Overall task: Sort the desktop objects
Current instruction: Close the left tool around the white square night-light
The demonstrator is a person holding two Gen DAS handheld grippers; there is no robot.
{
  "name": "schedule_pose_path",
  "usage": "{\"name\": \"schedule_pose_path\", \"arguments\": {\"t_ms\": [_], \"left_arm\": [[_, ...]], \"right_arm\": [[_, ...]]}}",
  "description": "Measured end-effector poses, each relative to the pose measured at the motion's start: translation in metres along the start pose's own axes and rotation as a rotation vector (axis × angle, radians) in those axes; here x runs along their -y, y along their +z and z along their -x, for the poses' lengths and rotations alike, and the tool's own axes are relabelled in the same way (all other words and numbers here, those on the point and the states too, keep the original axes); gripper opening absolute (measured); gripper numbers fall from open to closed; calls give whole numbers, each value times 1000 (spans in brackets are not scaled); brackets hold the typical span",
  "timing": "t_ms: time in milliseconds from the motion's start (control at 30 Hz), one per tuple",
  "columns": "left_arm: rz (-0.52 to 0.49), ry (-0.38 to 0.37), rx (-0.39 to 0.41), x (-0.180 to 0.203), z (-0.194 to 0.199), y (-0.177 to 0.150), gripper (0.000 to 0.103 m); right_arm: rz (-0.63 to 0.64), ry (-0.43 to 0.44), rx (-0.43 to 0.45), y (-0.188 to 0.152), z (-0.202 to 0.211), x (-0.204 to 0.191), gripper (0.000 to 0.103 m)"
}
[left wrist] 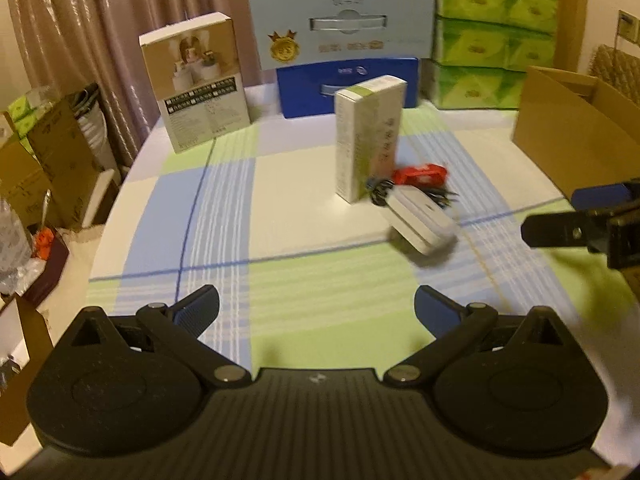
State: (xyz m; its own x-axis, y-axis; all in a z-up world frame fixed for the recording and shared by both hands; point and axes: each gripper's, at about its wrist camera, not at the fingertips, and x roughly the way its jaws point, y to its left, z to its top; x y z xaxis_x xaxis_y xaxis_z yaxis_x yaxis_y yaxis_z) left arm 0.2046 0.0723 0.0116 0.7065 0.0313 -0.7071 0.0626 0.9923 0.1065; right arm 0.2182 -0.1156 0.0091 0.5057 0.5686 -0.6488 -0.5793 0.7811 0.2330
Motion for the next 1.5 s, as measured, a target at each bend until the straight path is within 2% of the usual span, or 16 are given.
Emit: {"name": "schedule_pose_path", "arguments": {"t_ms": [133,200,367,533,600,733,800,933,1033,1100,1133,1333,1500], "left_arm": [[0,-5,33,1,-16,2,102],[-32,-21,54,6,-23,2,102],[-233,-108,84,30,-42,8,102],[-382,-219,94,48,-57,14,102],[-434,-259,84,51,-65,18,102],[-533,-307,93,55,-77,28,101],[-570,-324,95,57,-81,34,100],[-641,-371,78,65,-91,42,88],[-691,-375,67,70,-96,45,83],[-696,-376,61,71,-98,46,72],[-691,-379,58,70,-98,47,63],[-633,-358,47,54,-85,38,61],[-478,-270,40,18,-72,24,61]], "right_arm": [[-11,-1,-11,1,-16,7,101],[-14,-9,-14,3,-21,11,101],[19,-38,-25,12,-33,15,101],[17,-42,-46,22,-46,22,100],[33,-39,-58,25,-50,24,96],[58,-46,-85,28,-56,32,79],[45,-51,-94,28,-57,39,76],[26,-42,-109,28,-62,48,75],[45,-37,-119,27,-66,50,74],[64,-21,-118,26,-68,49,72],[74,-16,-117,26,-69,48,70],[145,12,-116,21,-73,38,62],[225,51,-106,20,-86,23,61]]}}
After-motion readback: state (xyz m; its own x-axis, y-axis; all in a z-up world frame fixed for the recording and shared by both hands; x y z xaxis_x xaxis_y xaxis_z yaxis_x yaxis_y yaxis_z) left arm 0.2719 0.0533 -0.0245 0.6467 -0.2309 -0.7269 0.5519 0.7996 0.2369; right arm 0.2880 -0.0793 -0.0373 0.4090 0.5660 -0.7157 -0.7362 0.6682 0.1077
